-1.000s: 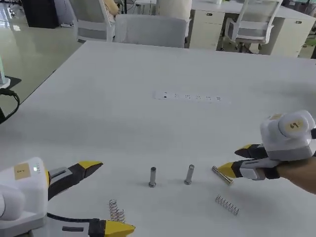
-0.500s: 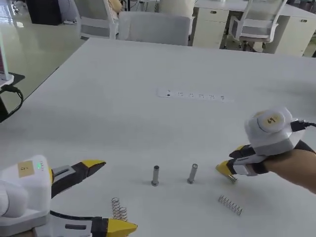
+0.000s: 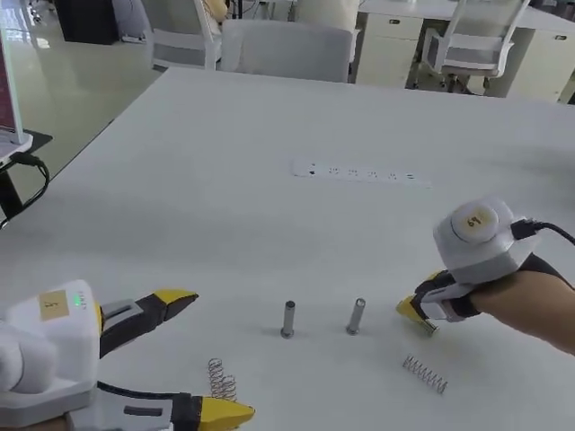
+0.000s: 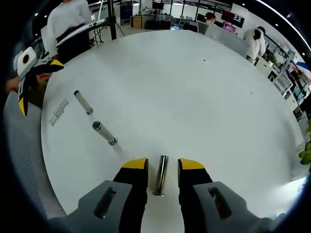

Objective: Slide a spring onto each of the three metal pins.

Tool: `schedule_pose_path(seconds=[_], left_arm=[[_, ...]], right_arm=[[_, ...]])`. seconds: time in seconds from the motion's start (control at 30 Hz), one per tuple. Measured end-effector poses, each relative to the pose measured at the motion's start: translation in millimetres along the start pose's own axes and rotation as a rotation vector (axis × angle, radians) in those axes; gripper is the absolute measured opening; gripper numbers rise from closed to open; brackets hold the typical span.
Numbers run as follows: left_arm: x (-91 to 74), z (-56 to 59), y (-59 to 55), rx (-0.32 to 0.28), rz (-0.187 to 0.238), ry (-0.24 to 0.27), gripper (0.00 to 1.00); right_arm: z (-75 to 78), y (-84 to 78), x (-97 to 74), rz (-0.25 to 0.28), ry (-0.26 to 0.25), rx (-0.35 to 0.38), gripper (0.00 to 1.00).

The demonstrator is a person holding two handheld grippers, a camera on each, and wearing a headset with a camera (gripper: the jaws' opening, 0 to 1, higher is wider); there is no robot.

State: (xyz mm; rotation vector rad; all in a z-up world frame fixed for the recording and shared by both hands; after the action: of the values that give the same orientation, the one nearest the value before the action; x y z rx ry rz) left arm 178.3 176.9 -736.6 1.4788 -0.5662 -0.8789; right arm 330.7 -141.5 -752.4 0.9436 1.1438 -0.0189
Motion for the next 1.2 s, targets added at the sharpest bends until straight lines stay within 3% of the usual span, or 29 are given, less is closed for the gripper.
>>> schedule_pose_path(seconds=[0.57, 1.2], left_arm=[[1.2, -1.1, -1.1, -0.007, 0.002, 0.002, 0.85], [1.5, -0.5, -1.9, -0.009, 0.002, 0.001, 0.85]], right_arm=[[2.1, -1.8, 10.5, -0.050, 0.003, 0.007, 0.15], [1.4, 0.8, 14.9, -0.094, -0.009, -0.007, 0.13]])
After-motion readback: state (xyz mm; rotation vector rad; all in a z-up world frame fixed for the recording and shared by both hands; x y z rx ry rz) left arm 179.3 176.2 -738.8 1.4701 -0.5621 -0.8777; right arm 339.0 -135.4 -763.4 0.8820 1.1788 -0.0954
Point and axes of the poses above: the centre of the closed fingertips' face, and the gripper's own axes: x roughly forward along the fingers, z roughly to its right, y roughly out of its top, the point moved 10 cm from there along -x, roughly backward along the fingers, and after that the axes turned 5 degrees about z, right-handed, at the moved point
